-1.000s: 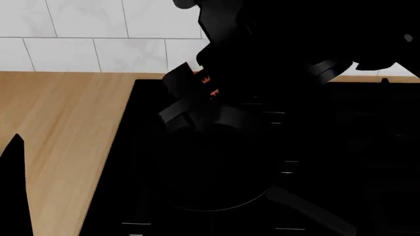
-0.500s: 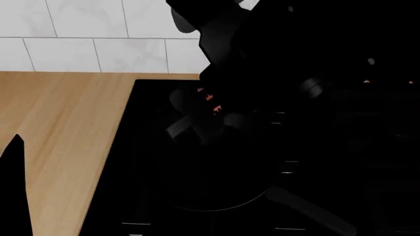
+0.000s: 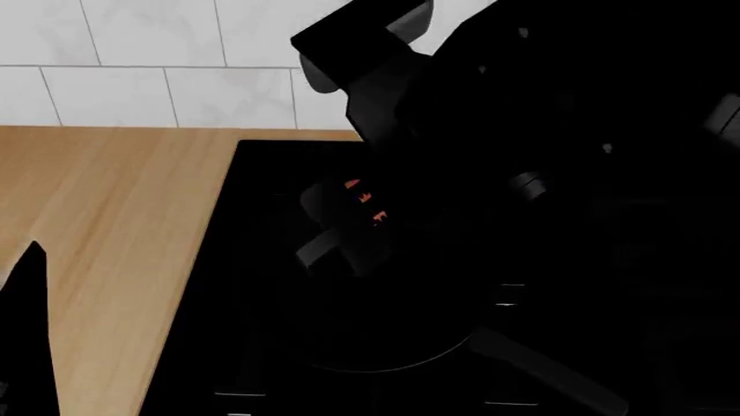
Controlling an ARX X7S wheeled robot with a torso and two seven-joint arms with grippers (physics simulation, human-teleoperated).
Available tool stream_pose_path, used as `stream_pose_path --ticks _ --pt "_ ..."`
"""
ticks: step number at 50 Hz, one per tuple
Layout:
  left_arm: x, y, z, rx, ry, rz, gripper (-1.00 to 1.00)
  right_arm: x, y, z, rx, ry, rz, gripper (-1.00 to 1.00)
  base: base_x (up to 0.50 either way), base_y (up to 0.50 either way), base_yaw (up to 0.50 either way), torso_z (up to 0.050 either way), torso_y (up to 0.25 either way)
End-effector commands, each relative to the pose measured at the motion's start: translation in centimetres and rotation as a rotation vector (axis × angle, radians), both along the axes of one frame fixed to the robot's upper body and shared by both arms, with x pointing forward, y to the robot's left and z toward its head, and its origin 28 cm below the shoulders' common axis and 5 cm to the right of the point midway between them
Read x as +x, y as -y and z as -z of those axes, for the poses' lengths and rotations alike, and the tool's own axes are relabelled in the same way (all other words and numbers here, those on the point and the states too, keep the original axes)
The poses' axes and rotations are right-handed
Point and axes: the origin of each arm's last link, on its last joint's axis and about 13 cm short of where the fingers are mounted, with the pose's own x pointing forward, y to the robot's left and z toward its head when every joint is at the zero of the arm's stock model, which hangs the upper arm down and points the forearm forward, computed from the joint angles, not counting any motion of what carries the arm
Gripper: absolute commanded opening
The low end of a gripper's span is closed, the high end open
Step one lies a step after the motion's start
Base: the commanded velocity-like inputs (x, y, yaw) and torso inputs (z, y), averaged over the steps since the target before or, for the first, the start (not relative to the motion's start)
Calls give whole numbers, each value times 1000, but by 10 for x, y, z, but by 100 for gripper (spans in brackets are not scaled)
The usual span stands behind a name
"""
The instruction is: Pick the egg from the plate and place it in the pan.
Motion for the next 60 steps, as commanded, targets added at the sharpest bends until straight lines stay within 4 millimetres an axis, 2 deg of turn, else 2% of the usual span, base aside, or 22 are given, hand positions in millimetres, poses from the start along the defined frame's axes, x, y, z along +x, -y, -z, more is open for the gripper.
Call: stream_pose_path --ticks 1,11,15,16,28,41,51,60 --pt "-1 2 2 -72 -9 -4 100 2 -1 7 -13 -6 -12 -100 18 0 -4 0 0" --pt "-1 2 2 -72 -9 -3 100 3 -1 17 -21 -29 -20 -100 5 0 -4 -8 0" --pt "-1 1 1 -72 -6 -3 100 3 -2 14 -12 -22 -16 -100 4 0 -5 -8 0" --pt "-1 1 1 -72 -7 -5 100 2 -2 12 -7 -25 -25 100 18 0 0 0 0" --pt "-1 -1 0 -83 8 -21 100 0 -3 11 -36 -29 -39 100 6 1 -4 -7 0" --pt "-1 0 0 -78 4 -15 100 -7 2 -19 12 30 -40 100 5 1 -4 -7 0" --pt "-1 1 1 -76 -2 -7 100 -30 5 -55 55 112 -70 100 7 0 -4 -6 0" --pt "-1 -1 -2 -77 6 -8 100 -44 16 -73 139 179 -62 100 6 0 -4 -7 0"
